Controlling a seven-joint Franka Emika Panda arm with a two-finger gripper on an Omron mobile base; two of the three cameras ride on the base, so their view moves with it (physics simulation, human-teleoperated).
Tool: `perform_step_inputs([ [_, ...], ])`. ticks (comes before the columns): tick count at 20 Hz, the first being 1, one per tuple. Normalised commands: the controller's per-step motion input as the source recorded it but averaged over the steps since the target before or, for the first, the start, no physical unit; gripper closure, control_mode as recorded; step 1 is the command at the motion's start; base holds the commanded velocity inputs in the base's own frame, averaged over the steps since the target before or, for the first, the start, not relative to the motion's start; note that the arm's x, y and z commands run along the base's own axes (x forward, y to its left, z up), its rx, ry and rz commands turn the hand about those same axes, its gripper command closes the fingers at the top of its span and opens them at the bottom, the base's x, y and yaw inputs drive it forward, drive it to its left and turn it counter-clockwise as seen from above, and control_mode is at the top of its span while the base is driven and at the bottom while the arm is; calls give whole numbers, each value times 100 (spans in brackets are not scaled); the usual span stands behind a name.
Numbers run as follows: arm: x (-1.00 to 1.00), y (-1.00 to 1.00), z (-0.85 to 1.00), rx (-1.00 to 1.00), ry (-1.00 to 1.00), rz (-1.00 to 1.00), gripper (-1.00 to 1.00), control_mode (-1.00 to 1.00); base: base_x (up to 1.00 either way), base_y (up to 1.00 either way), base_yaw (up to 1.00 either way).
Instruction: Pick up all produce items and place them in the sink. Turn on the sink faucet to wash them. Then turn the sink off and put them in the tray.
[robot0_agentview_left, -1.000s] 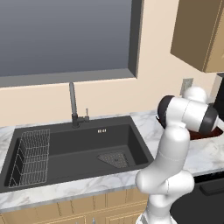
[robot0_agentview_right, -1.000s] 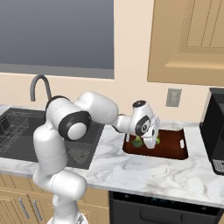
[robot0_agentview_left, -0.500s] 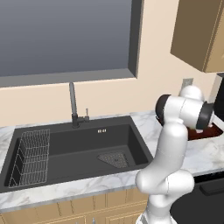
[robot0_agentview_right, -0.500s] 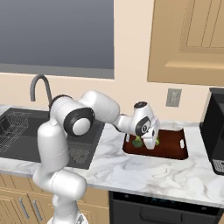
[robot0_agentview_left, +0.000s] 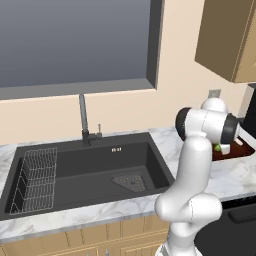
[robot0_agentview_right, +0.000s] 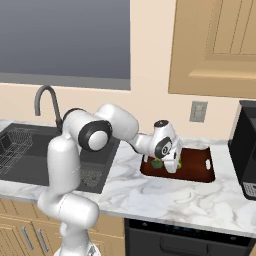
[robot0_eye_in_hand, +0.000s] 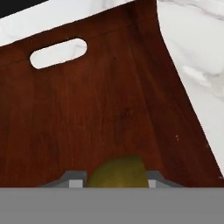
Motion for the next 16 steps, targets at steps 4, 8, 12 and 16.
perform_step_inputs([
  [4,11,0,-22,0,0,0,100,-100,0,0,0],
  [8,15,0,-17,0,0,0,100,-100,0,0,0],
  [12,12,0,-17,0,0,0,-100,-100,0,0,0],
  [16,5,0,-7,0,0,0,-100,-100,0,0,0],
])
